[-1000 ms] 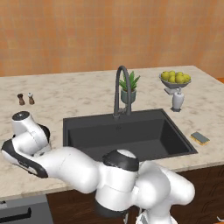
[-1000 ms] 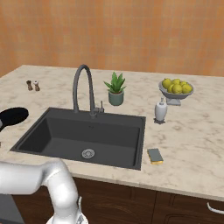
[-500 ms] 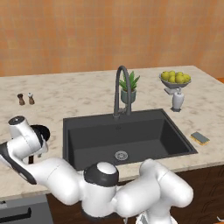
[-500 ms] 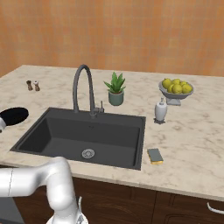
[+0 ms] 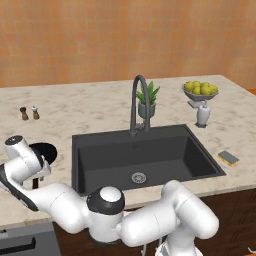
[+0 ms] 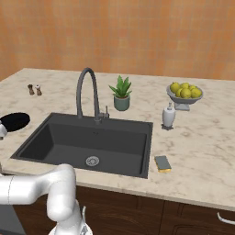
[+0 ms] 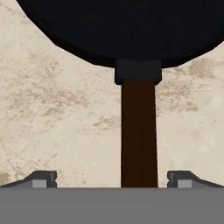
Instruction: Pick the pan and sponge and place them into the sink. Then turn on the water.
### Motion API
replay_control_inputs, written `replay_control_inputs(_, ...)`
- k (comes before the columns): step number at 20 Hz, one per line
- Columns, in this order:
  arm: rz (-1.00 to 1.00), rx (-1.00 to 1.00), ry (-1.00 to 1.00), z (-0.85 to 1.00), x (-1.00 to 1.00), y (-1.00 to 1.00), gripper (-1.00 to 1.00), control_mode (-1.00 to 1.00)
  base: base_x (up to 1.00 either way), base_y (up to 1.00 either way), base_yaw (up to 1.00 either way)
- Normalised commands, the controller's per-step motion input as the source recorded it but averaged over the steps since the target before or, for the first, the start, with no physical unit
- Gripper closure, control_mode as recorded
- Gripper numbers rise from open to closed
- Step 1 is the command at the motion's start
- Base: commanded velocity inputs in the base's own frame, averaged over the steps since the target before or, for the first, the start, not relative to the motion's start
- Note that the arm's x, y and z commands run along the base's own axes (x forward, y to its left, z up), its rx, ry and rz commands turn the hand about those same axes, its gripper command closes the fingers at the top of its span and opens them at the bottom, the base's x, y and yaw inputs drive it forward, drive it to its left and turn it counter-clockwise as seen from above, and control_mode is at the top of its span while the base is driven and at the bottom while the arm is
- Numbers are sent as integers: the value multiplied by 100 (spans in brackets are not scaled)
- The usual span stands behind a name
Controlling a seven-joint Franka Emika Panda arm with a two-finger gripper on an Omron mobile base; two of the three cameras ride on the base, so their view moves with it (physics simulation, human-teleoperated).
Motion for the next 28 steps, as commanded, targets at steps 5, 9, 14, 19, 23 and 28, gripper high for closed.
replay_control_inputs(5, 0, 0, 0, -33, 0, 0, -100, -100, 0, 0, 0)
replay_control_inputs(9, 0, 0, 0, -34, 4, 0, -100, -100, 0, 0, 0)
replay_control_inputs(14, 0, 2, -1, -22, 0, 0, -100, -100, 0, 0, 0)
replay_control_inputs(19, 0, 5, 0, -23, 0, -1, 100, -100, 0, 0, 0)
replay_control_inputs(23, 0, 4, -1, -19, 0, -3, 100, -100, 0, 0, 0)
replay_control_inputs(28, 0, 1, -2, -9, 0, -15, 100, -100, 0, 0, 0)
